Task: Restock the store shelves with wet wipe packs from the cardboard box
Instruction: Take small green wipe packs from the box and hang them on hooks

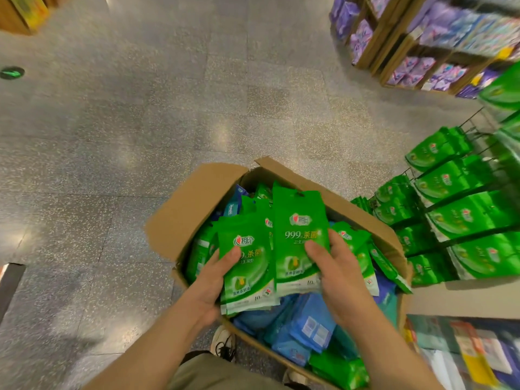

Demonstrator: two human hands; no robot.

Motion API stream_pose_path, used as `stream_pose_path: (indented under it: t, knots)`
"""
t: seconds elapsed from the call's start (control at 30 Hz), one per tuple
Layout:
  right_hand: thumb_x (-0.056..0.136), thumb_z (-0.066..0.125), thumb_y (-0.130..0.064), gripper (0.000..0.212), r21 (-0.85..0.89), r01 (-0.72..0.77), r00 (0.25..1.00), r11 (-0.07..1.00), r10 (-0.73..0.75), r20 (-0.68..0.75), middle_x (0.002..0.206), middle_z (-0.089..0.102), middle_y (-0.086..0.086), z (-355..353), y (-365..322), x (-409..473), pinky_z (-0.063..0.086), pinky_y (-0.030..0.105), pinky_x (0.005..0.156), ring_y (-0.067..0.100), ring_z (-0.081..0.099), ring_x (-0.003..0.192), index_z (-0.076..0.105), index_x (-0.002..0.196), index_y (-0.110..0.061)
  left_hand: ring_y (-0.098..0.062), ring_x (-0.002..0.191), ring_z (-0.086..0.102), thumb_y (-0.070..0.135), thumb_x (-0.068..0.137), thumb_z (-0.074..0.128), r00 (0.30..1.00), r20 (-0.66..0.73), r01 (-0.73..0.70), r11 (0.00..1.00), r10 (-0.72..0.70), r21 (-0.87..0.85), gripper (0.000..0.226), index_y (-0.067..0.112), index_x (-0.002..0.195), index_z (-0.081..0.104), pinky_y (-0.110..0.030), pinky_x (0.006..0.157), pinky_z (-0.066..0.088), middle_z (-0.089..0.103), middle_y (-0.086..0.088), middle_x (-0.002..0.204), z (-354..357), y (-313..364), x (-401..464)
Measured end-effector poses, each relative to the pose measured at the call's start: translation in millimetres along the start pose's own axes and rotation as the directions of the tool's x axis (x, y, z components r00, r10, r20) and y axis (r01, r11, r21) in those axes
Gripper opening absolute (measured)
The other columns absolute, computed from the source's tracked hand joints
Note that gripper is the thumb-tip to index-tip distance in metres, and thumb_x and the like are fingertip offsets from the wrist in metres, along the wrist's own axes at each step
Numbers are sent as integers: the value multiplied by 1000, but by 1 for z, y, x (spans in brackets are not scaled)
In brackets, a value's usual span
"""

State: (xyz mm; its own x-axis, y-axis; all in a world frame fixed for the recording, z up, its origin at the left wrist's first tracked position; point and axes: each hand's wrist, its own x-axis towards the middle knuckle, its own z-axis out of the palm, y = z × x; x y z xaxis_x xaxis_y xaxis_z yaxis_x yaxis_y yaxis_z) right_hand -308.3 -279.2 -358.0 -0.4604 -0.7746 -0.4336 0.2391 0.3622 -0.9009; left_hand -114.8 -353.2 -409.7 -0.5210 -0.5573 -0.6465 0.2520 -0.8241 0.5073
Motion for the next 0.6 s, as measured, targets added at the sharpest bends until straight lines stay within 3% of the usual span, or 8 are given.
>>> stream_pose_path:
  t: [0.1,0.13,0.2,0.3,0.4,0.47,0.53,0.6]
  knots:
    - [101,62,-17,37,-134,78,993,988,-65,100,125,63,-22,14,-7,-17,55,13,77,-12,67,97,50,129,-39,-34,99,75,55,26,102,996,85,-16,1000,16,-3,114,9,125,68,-44,73,64,73,-20,119,16,0,1]
    - [102,61,-18,40,-183,96,991,978,-78,105,123,62,-25,16,-5,-19,53,10,75,-15,65,96,48,130,-42,-34,97,76,58,25,101,992,125,-20,1000,20,-3,107,10,117,74,-42,70,63,74,-20,117,21,1,1]
    - [101,62,-24,41,-296,140,989,945,-117,94,126,61,-22,22,-2,-22,50,9,83,-14,61,105,47,132,-46,-33,99,75,62,28,99,984,174,-36,999,35,1,98,13,110,80,-42,72,63,74,-20,118,29,1,-1]
    - [100,62,-33,41,-472,201,979,858,-165,117,126,51,-18,28,1,-27,39,4,92,-18,47,112,49,137,-41,-38,108,71,54,40,101,978,209,-19,999,25,-35,108,6,130,66,-47,80,61,67,-25,128,33,2,1]
    - [99,64,-37,34,-448,197,978,872,-144,150,120,53,-12,25,5,-26,49,21,93,-3,56,109,54,131,-41,-40,102,72,37,41,103,971,238,37,997,-21,-64,102,1,129,66,-49,82,61,67,-28,126,30,1,6]
    - [100,62,-36,25,-350,126,992,928,-121,37,111,61,-6,13,8,-12,52,19,81,-1,61,91,59,125,-36,-38,97,73,35,36,103,968,247,54,996,-35,-74,92,1,117,74,-50,86,61,70,-27,120,26,0,9]
    - [98,65,-38,30,-347,21,962,938,-114,-249,96,63,-2,-12,21,14,50,21,73,2,60,79,61,125,-26,-37,89,75,34,29,103,970,238,64,994,-40,-92,82,4,101,81,-50,82,62,74,-24,109,20,-1,11]
    - [90,71,-47,57,-383,-131,851,915,-94,-517,100,64,6,-38,37,41,51,36,85,18,63,97,56,133,-12,-37,88,76,33,27,103,976,213,77,991,-53,-106,80,6,99,82,-51,82,62,75,-24,108,16,-1,12]
